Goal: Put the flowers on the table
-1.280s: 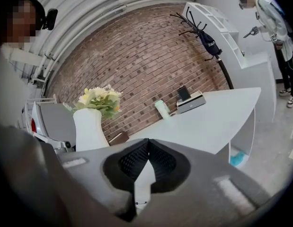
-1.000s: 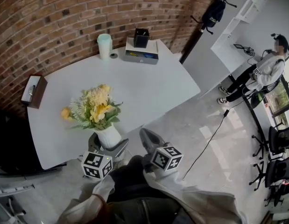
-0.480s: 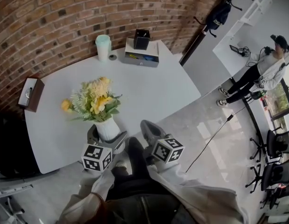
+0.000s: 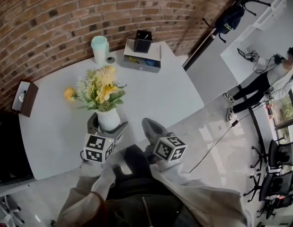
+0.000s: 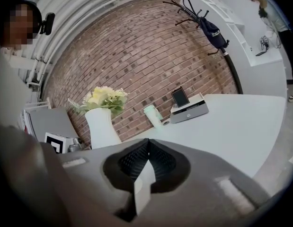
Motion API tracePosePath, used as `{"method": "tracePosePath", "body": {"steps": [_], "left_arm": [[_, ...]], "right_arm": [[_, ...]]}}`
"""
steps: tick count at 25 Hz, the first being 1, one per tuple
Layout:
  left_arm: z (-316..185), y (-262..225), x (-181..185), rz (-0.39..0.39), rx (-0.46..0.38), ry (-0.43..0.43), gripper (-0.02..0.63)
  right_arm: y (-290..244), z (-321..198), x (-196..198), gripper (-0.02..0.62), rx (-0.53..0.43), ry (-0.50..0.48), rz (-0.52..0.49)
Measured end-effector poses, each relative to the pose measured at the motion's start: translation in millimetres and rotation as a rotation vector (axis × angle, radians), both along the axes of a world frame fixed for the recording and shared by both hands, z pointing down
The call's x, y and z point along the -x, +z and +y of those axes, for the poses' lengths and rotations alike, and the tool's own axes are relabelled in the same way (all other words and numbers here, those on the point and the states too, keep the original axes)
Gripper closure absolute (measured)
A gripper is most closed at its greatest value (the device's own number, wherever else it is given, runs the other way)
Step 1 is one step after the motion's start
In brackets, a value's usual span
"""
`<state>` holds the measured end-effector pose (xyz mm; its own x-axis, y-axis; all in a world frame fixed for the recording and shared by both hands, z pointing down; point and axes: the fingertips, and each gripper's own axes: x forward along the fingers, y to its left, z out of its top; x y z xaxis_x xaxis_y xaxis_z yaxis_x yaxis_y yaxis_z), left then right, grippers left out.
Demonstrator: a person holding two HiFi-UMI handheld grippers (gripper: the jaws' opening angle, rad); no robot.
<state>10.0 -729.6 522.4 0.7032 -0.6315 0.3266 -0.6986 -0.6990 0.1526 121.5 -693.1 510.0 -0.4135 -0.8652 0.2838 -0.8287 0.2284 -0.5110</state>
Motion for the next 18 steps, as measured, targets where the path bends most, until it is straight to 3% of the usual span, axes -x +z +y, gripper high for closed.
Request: {"method": "tracePosePath", "body": {"steps": [7, 18], "left_arm": [[-59, 9, -31, -0.021, -0.037, -0.037, 0.132], [-134, 28, -62, -0.080, -0.168, -0.097, 0.132]], "right_arm": [[7, -48, -27, 0.597, 0.013, -0.034, 0.013], [30, -109, -55, 0.597, 0.053, -0.105, 0.085]]}}
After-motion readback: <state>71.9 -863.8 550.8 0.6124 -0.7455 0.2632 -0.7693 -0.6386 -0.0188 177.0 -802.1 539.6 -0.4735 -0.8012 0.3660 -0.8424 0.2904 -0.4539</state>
